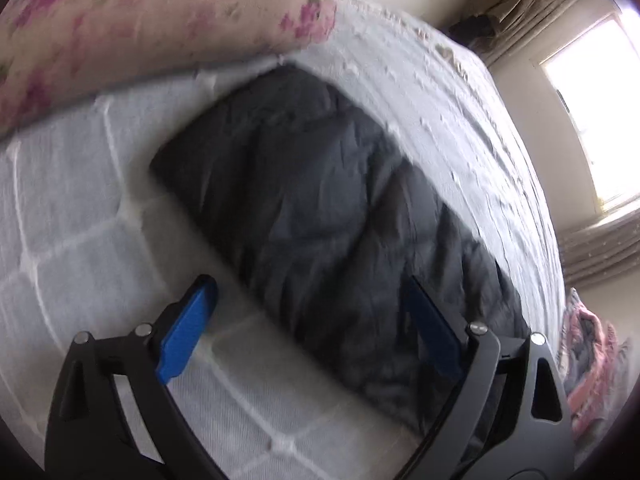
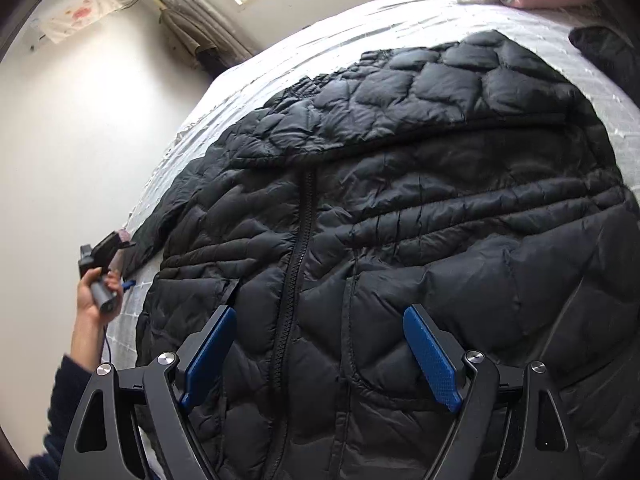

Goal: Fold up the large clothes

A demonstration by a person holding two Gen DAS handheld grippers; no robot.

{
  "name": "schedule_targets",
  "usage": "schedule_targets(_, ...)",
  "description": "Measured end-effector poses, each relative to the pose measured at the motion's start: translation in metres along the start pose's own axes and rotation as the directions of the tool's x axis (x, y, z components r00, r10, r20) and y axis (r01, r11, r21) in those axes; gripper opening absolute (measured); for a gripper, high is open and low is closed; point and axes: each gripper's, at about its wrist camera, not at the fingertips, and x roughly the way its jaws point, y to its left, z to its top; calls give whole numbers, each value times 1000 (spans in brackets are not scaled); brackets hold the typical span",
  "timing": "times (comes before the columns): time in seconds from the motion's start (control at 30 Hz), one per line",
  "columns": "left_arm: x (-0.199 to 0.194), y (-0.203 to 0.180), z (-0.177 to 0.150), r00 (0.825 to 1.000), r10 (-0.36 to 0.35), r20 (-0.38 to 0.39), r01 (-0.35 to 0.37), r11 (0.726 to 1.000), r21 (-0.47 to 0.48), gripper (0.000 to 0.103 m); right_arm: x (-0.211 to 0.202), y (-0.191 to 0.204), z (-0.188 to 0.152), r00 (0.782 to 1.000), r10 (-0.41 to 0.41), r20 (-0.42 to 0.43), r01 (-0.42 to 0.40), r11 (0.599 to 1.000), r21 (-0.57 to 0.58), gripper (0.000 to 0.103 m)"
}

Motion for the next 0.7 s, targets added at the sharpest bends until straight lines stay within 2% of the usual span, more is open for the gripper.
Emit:
schedule_targets(0.03, 0, -1, 3, 1000, 11, 27, -12, 1000, 13, 88, -2, 0, 0, 1000, -3, 5, 3, 1000, -7, 86)
schedule_targets(0.07, -1, 0, 4, 998, 35, 54, -36, 999, 19, 61, -4, 1, 0, 1000, -8, 10, 8, 1000, -9, 86)
schedule_targets(0.1, 0, 1, 7, 995, 67, 74, -69, 997, 21, 16, -6, 0, 0, 1000, -16, 18, 16, 1000, -11, 86)
schedule_targets(0.13, 1, 5, 8, 996, 61, 68, -63, 998, 23, 4, -8, 0, 0, 999, -24, 24, 24, 1000, -12, 86)
schedule_targets(0.2, 0, 20, 15, 999, -5, 36, 6, 1000, -24, 4, -11, -1, 0, 999, -23, 26, 24, 1000, -10, 86)
schedule_targets(0.27, -14, 29, 27, 997, -30, 67, 33, 998, -45, 4, -12, 0, 0, 1000, -9, 27, 10, 1000, -12, 86)
schedule_targets(0.4, -69, 19, 47, 980, -38, 194, 36, 999, 14, 3, -19, 0, 1, 999, -8, 51, 9, 1000, -21, 86)
schedule_targets(0.47, -99, 4, 52, 966, -41, 254, 21, 997, 80, 3, -24, -1, 2, 998, 0, 61, 1, 1000, -17, 86)
schedule_targets(0.7, -181, -44, 53, 930, -109, 352, 38, 978, 204, 3, -35, -13, 6, 997, 32, 76, -34, 999, 16, 86)
